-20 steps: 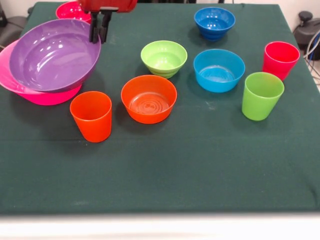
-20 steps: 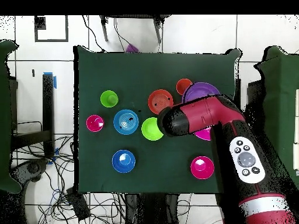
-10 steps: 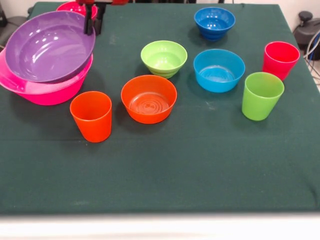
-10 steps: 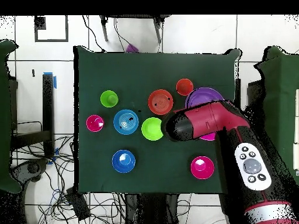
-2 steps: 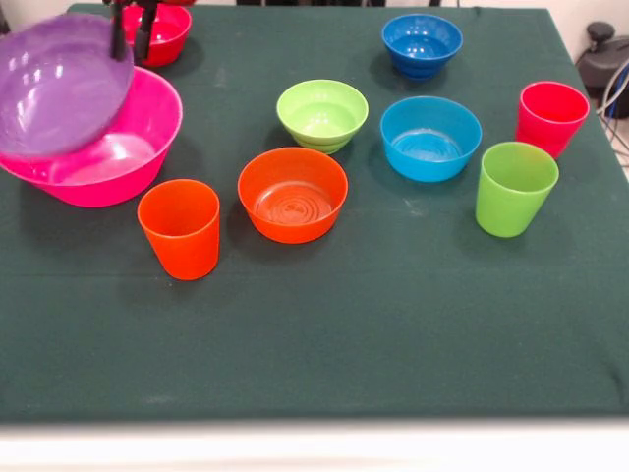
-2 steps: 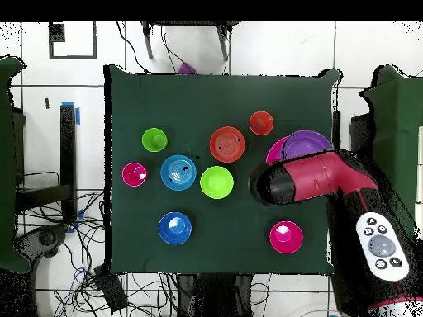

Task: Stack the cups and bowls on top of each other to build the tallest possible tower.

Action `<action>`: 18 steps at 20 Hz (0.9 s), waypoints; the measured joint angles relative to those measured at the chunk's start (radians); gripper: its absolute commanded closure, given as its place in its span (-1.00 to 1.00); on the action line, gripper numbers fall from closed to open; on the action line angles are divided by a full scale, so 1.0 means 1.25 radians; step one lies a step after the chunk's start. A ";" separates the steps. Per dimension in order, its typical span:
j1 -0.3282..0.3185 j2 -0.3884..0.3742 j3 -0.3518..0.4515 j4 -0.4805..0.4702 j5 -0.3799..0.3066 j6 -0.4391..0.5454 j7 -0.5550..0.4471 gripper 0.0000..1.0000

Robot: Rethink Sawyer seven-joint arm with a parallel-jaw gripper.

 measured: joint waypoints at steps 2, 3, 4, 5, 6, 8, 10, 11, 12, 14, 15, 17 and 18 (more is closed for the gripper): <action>-0.014 0.000 0.001 0.003 0.000 0.000 0.000 -1.00; -0.021 0.000 0.001 0.005 0.000 0.000 0.000 -1.00; -0.025 0.000 0.001 0.007 0.000 0.000 0.000 -1.00; -0.034 0.000 0.001 0.009 -0.001 0.000 0.000 -1.00; -0.038 0.000 0.001 0.011 -0.001 0.000 0.000 -1.00; -0.046 0.000 0.001 0.016 -0.001 0.000 0.000 -1.00; -0.049 -0.001 0.001 0.020 -0.002 0.000 0.000 -1.00; -0.048 -0.002 0.002 0.024 -0.002 0.000 0.000 -1.00; -0.047 -0.002 0.002 0.025 -0.002 0.000 0.000 -1.00; -0.046 -0.004 0.002 0.028 -0.002 0.000 0.000 -1.00; -0.046 -0.005 0.002 0.030 -0.002 0.000 0.000 -1.00; -0.044 -0.007 0.002 0.033 -0.002 0.000 0.000 -1.00; -0.042 -0.008 0.002 0.033 -0.001 0.000 0.000 -1.00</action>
